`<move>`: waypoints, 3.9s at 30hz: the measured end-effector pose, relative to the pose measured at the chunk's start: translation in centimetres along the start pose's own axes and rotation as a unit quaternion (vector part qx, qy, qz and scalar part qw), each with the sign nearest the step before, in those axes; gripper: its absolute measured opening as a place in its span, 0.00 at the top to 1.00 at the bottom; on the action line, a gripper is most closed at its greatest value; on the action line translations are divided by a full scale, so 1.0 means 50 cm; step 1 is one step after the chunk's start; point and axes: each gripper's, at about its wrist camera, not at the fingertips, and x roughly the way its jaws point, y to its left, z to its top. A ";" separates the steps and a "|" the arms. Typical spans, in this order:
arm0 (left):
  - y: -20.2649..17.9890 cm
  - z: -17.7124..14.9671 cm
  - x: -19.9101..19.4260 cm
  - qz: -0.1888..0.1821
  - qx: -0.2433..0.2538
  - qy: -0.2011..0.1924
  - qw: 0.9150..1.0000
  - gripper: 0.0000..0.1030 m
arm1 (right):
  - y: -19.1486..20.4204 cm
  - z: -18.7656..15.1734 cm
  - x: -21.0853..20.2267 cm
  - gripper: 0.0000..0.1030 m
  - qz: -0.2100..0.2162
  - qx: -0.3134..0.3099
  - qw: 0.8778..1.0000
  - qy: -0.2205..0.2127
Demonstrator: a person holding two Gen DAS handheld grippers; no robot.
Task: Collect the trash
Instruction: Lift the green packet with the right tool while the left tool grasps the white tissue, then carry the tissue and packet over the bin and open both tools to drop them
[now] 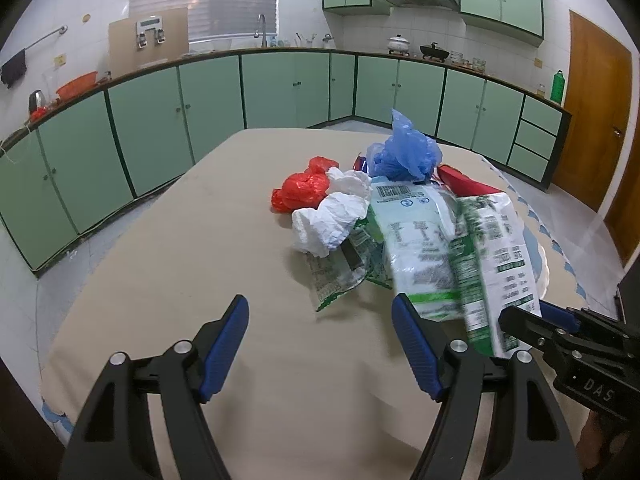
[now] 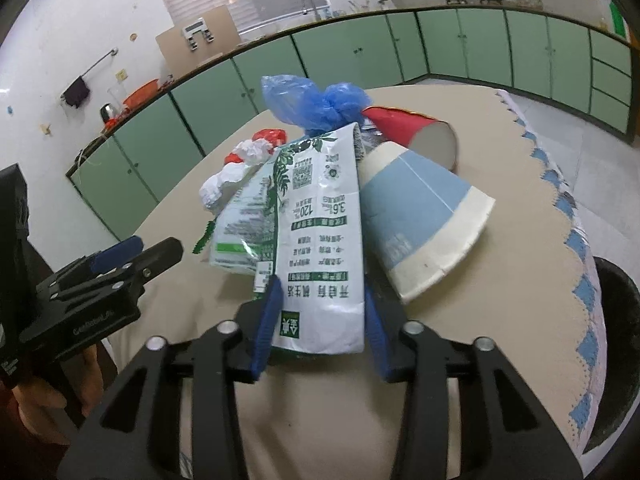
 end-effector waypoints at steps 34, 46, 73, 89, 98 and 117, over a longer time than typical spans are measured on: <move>-0.071 0.030 -0.025 -0.034 0.020 -0.026 0.999 0.29 | -0.019 0.057 -0.159 0.93 0.059 0.032 0.993 -0.092; -0.080 0.017 0.043 -0.057 0.015 0.017 0.998 0.44 | -0.073 0.021 -0.111 0.93 0.045 0.074 0.994 -0.065; -0.005 0.062 0.029 -0.038 -0.003 -0.005 0.999 0.91 | -0.037 0.074 -0.081 0.93 0.076 0.079 0.992 -0.067; 0.020 0.098 0.155 -0.030 0.002 0.024 0.999 0.43 | -0.063 0.114 0.017 0.91 0.088 0.107 0.989 -0.043; 0.014 0.091 0.176 -0.064 -0.006 0.035 0.997 0.74 | -0.074 0.104 0.017 0.90 0.078 0.115 0.990 -0.032; -0.020 0.133 -0.017 -0.087 0.002 -0.047 0.995 0.84 | -0.002 0.138 -0.067 0.95 0.064 0.075 0.994 -0.047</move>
